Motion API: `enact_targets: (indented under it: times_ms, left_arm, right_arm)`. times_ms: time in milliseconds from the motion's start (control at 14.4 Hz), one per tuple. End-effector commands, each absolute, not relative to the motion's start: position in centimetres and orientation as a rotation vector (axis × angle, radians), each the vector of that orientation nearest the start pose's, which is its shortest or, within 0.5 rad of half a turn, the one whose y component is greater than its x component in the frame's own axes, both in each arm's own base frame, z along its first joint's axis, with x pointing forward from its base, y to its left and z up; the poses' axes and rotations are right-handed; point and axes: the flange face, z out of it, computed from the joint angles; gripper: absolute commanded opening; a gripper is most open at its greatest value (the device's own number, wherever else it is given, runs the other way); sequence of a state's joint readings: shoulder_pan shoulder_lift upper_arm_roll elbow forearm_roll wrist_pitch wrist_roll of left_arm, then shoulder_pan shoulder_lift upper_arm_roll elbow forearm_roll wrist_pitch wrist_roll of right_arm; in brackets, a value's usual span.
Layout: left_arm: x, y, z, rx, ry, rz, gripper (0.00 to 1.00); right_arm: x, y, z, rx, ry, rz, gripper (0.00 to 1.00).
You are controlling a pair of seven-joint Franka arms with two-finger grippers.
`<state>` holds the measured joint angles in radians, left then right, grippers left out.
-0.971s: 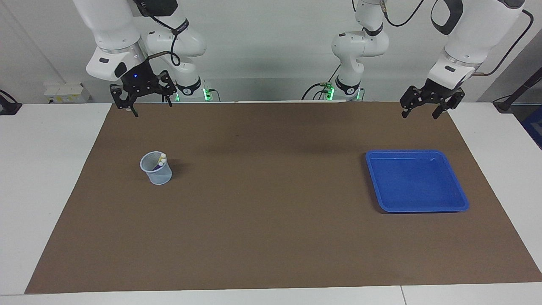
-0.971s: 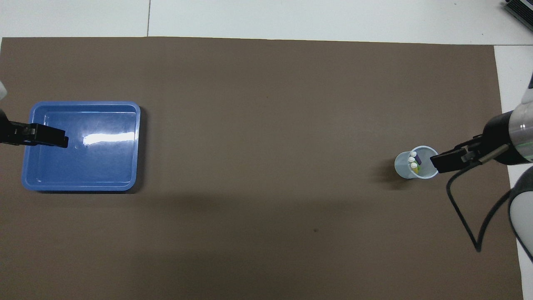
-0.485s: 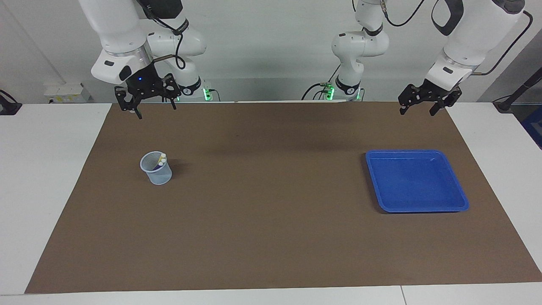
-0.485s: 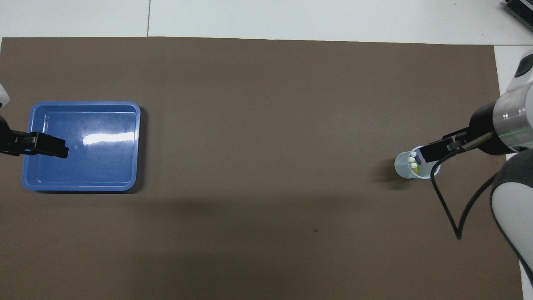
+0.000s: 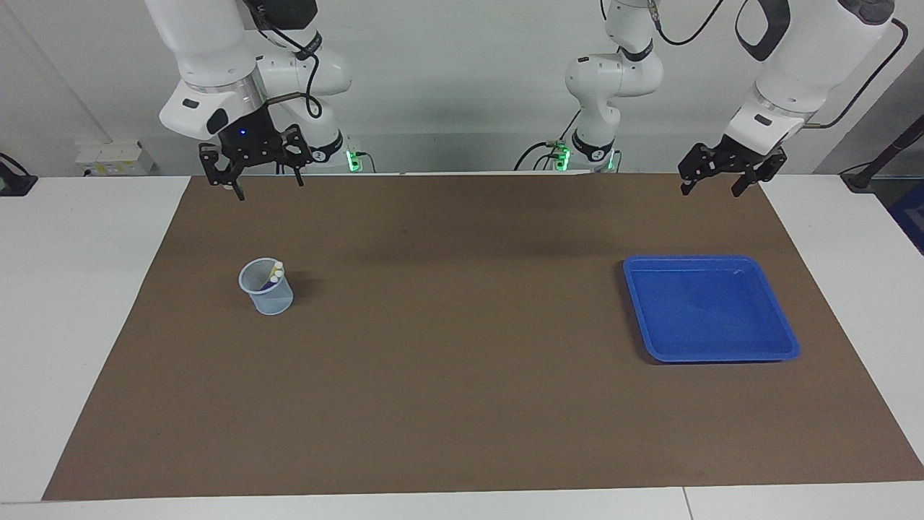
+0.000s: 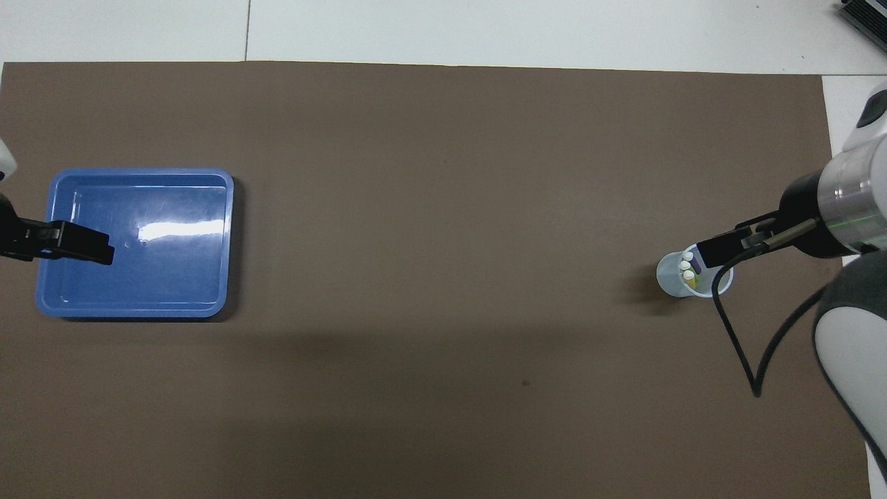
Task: Transfer and insert pens with both arms
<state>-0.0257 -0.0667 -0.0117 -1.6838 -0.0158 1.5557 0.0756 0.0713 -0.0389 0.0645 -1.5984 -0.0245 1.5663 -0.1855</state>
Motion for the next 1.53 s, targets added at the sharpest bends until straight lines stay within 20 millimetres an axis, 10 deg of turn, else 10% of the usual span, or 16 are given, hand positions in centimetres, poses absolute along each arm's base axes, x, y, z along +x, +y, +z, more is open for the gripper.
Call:
enact_targets:
  times_ms: [0, 1456]
  left_arm:
    - [52.6, -2.2, 60.9, -3.136, 0.171, 0.116, 1.0]
    - [52.6, -1.7, 60.9, -3.139, 0.157, 0.113, 1.0]
  right_arm:
    - [53.9, 5.9, 63.7, -3.146, -0.451, -0.001, 1.0]
    - [53.5, 3.0, 64.0, -3.146, -0.243, 0.054, 1.0]
